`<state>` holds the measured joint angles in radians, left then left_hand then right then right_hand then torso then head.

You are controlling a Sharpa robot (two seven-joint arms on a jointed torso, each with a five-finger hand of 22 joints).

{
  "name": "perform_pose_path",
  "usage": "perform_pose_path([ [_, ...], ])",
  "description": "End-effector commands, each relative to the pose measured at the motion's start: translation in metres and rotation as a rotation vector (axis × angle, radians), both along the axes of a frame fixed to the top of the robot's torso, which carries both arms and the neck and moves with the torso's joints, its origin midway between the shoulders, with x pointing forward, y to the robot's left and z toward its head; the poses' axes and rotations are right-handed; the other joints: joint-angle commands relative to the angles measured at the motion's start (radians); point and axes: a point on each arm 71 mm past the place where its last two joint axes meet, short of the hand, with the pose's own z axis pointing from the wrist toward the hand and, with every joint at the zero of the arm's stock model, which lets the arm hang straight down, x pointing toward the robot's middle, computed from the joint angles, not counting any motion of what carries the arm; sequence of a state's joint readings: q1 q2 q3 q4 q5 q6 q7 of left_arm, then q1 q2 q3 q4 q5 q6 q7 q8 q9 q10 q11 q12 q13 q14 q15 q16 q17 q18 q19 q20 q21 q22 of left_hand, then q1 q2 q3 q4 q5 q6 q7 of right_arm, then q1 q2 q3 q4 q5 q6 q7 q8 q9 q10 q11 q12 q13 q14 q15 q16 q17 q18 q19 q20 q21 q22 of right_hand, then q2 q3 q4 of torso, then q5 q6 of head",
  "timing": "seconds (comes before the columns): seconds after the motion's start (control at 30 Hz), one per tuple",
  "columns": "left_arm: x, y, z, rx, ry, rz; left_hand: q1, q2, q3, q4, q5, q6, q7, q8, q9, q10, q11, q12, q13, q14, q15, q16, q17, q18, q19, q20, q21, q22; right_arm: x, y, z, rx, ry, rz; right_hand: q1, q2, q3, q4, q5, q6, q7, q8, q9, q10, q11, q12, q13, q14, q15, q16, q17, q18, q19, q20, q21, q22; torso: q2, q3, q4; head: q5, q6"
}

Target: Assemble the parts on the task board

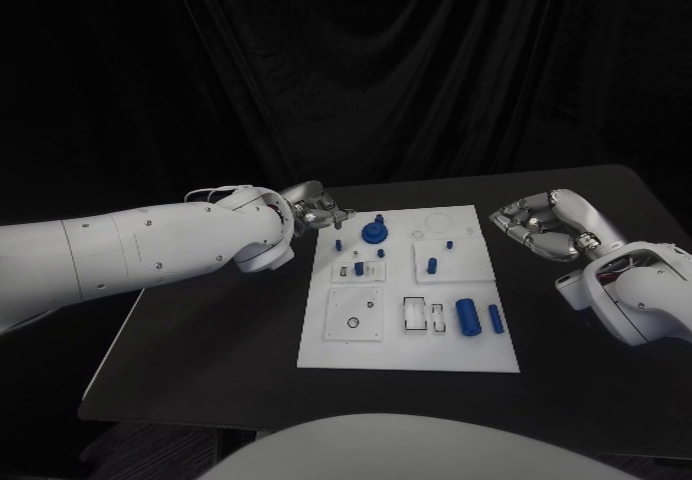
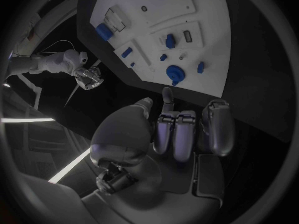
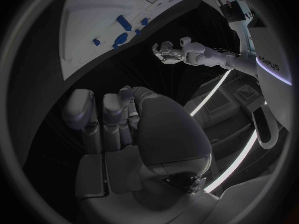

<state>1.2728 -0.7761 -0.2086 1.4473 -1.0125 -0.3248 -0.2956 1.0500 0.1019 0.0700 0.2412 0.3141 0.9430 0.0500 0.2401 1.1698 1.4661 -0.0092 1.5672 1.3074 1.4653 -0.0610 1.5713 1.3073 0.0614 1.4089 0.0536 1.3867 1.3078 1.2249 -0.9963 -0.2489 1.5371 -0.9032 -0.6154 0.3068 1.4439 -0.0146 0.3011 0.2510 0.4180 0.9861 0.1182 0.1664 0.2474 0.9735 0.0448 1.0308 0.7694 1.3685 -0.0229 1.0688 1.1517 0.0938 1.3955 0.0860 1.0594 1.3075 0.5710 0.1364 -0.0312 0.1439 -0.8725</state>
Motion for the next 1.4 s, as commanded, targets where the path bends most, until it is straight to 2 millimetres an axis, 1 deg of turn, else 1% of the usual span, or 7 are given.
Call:
perform_pose_path([
  [0.03,0.001,-0.003,0.007,0.071,0.079,-0.041,0.034,-0.01,0.016,-0.001,0.01,-0.006,0.004,-0.004,0.002,0.105,-0.005,0.004,0.263,0.105,-0.004,-0.001,0.263,-0.004,0.007,-0.005,0.006,0.124,0.0,-0.001,-0.001,-0.002,0.011,-0.013,0.011,0.002,0.008,-0.001,0.005,-0.004,0.004,-0.004,0.001,-0.008,0.0,-0.005,0.0,-0.005,0.003,-0.003,-0.001,0.002,-0.007,0.0,-0.003,0.138,0.002,-0.0002,0.0023,-0.004,0.0],
  [0.1,0.005,-0.005,0.013,0.118,0.134,-0.073,0.056,-0.015,0.027,-0.005,0.009,-0.007,0.004,-0.009,0.001,0.105,-0.005,0.004,0.263,0.105,-0.004,-0.001,0.263,-0.006,0.011,-0.005,0.011,0.129,0.0,-0.001,-0.001,-0.002,0.012,-0.013,0.012,0.001,0.009,-0.001,0.008,-0.004,0.004,-0.004,0.001,-0.008,0.0,-0.005,-0.001,-0.006,0.003,-0.004,-0.002,0.002,-0.007,0.0,-0.004,0.137,0.002,0.0001,0.0033,-0.006,0.0],
  [0.23,0.013,-0.01,0.019,0.259,0.29,-0.157,0.063,-0.036,0.022,0.012,-0.028,0.013,0.006,-0.025,-0.019,0.105,-0.002,0.004,0.263,0.105,-0.002,-0.001,0.263,-0.017,0.04,-0.003,0.044,0.158,0.0,0.0,-0.001,-0.002,0.013,-0.013,0.012,0.001,0.009,-0.002,0.01,-0.004,0.004,-0.004,0.002,-0.01,0.0,-0.006,-0.003,-0.006,0.003,-0.004,-0.002,0.002,-0.007,0.0,-0.004,0.137,0.001,0.0016,0.0027,-0.003,0.0],
  [0.37,0.022,-0.015,0.02,0.356,0.42,-0.208,0.07,-0.053,0.014,0.022,-0.052,0.041,0.005,-0.048,-0.047,0.105,-0.002,0.004,0.263,0.105,-0.001,-0.001,0.263,-0.02,0.048,-0.002,0.052,0.168,0.0,0.001,-0.002,-0.001,0.014,-0.011,0.012,0.001,0.009,-0.002,0.01,-0.004,0.004,-0.004,0.002,-0.01,0.0,-0.006,-0.003,-0.006,0.003,-0.004,-0.002,0.002,-0.007,0.0,-0.004,0.137,0.003,-0.001,0.0044,-0.004,0.0],
  [0.83,0.05,-0.039,0.015,0.404,0.611,-0.206,0.073,-0.057,-0.009,0.027,-0.156,0.083,0.009,-0.088,-0.098,0.105,0.003,0.004,0.263,0.105,0.006,-0.001,0.263,-0.013,0.028,0.004,0.028,0.16,0.0,0.007,-0.002,0.003,0.017,0.004,0.018,-0.001,0.015,-0.007,0.021,-0.004,0.004,-0.005,0.003,-0.01,0.0,-0.006,-0.003,-0.007,0.003,-0.006,-0.003,0.002,-0.007,0.0,-0.004,0.137,0.004,-0.0009,0.0019,0.001,0.0],
  [0.93,0.052,-0.043,0.011,0.405,0.618,-0.205,0.071,-0.058,-0.012,0.027,-0.164,0.084,0.009,-0.09,-0.1,0.105,0.003,0.004,0.263,0.105,0.006,-0.001,0.263,-0.011,0.023,0.004,0.023,0.157,0.0,0.008,-0.002,0.004,0.017,0.007,0.019,-0.001,0.016,-0.008,0.023,-0.004,0.004,-0.005,0.003,-0.01,0.0,-0.006,-0.003,-0.006,0.003,-0.004,-0.002,0.002,-0.008,0.0,-0.004,0.137,0.005,-0.0017,0.0035,-0.001,0.0],
  [1.4,0.05,-0.057,-0.011,0.356,0.62,-0.222,0.076,-0.05,-0.015,0.02,-0.163,0.064,0.016,-0.113,-0.114,0.105,0.008,0.004,0.263,0.105,0.009,-0.001,0.263,-0.008,0.014,0.006,0.011,0.152,0.0,0.01,-0.002,0.005,0.016,0.015,0.021,-0.007,0.02,-0.012,0.033,-0.005,0.005,-0.006,0.005,-0.012,0.001,-0.008,-0.006,-0.007,0.003,-0.005,-0.003,0.002,-0.008,0.001,-0.004,0.137,0.023,-0.0056,-0.0048,0.017,0.0],
])
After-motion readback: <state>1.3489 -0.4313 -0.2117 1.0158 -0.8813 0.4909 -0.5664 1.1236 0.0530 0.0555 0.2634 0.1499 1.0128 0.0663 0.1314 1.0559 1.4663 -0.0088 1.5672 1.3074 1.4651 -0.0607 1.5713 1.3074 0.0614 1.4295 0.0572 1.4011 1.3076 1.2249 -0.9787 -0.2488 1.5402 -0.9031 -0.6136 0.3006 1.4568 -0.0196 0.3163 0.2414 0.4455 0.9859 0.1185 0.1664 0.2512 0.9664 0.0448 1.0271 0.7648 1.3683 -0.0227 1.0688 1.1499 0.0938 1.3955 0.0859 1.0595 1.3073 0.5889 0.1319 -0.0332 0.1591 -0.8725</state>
